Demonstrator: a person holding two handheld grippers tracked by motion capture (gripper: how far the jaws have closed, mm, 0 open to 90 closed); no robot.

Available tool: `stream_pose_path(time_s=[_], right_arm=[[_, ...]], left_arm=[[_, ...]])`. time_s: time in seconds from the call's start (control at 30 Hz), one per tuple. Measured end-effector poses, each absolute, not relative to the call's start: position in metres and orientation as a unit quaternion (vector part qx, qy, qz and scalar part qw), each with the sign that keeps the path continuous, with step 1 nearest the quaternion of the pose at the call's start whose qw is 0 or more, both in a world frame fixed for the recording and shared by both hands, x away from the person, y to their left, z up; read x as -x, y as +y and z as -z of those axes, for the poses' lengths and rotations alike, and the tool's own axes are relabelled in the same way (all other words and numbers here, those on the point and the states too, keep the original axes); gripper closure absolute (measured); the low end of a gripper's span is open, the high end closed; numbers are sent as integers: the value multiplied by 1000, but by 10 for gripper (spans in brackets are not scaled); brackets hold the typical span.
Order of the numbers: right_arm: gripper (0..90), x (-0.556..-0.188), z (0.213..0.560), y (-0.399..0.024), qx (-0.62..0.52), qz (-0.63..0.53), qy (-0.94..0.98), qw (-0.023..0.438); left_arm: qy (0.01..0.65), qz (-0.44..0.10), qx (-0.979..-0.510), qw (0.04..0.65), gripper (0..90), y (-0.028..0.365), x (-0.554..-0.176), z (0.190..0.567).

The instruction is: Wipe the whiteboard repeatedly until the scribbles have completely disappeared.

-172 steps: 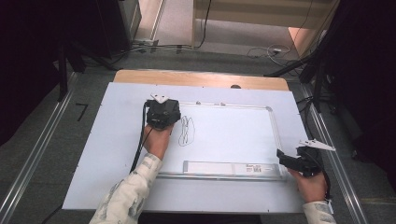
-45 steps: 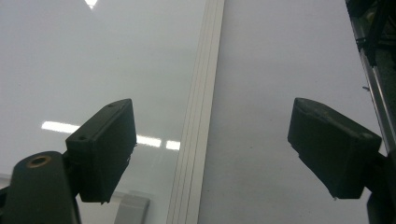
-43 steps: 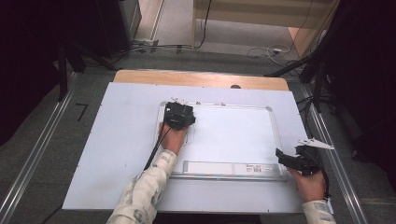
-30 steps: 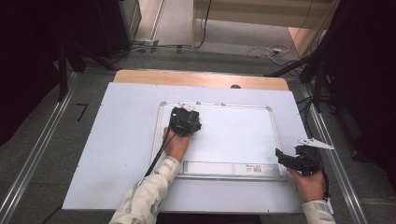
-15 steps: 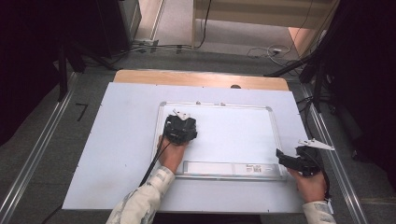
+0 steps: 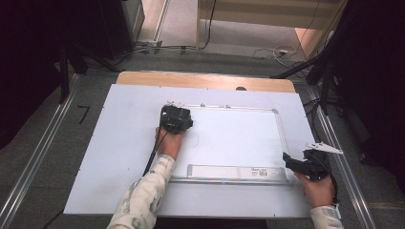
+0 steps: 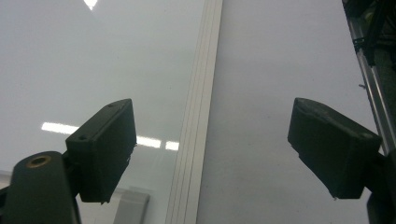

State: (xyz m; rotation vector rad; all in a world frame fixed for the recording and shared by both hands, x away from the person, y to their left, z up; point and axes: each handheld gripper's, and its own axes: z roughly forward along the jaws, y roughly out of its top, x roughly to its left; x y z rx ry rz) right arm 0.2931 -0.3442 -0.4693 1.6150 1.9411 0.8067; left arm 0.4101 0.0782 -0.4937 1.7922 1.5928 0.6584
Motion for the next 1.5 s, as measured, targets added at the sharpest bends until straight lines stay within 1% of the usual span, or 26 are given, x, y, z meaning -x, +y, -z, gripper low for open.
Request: stream_pose_path(time_s=[0.17,0.3,0.47,0.67,0.73,0.87,1.1,1.27,1.5], right_arm=[[141,-294,470,-345,-591,-295,710,242],[141,-295,470,-345,-591,-296,711,242],[141,-295,470,-345,-590,-295,711,242],[141,-294,470,-344,-589,-295,712,243],[141,-294,469,-344,-590,-295,712,242],[141,-294,469,-343,-589,-293,713,244],[141,-294,469,-340,-587,-292,714,244],[141,-294,469,-341,-589,-292,713,244],[141,-291,469,-345,-591,-293,711,244]], left_arm=[[600,-251,-688,322,414,63,-418,493],[589,-248,-696,327,414,51,-417,493],[569,-240,-715,328,414,38,-407,493],[573,-242,-712,326,414,32,-384,494],[573,-240,-711,329,414,31,-377,495],[556,-234,-724,333,414,30,-365,495],[541,-229,-735,338,414,27,-353,496],[536,-223,-739,341,415,32,-357,495],[555,-229,-724,339,414,51,-370,495]])
